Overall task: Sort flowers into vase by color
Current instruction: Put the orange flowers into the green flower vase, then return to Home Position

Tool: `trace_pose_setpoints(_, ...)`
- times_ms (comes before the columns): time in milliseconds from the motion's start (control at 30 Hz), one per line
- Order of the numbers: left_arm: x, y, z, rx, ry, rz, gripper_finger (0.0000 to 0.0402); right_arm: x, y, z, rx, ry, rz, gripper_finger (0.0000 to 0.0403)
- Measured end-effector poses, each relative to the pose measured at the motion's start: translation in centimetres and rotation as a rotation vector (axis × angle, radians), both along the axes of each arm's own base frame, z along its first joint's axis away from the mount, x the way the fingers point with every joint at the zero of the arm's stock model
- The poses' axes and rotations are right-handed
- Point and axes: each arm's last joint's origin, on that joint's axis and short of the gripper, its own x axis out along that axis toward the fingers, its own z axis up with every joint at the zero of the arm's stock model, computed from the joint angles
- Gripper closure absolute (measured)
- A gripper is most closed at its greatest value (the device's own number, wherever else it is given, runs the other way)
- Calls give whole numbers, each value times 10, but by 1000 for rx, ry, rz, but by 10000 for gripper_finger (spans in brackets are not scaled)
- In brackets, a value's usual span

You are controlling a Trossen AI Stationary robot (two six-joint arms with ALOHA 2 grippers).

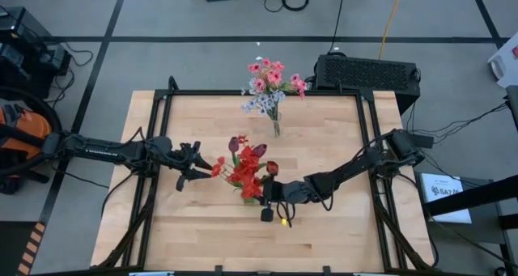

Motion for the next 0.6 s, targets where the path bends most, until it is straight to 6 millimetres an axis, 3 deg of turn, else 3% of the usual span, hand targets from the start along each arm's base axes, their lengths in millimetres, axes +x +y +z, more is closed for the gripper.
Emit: trace_pose_setpoints(600,0,0,0,0,-4,1,265,-27,0,16,89,231,25,284)
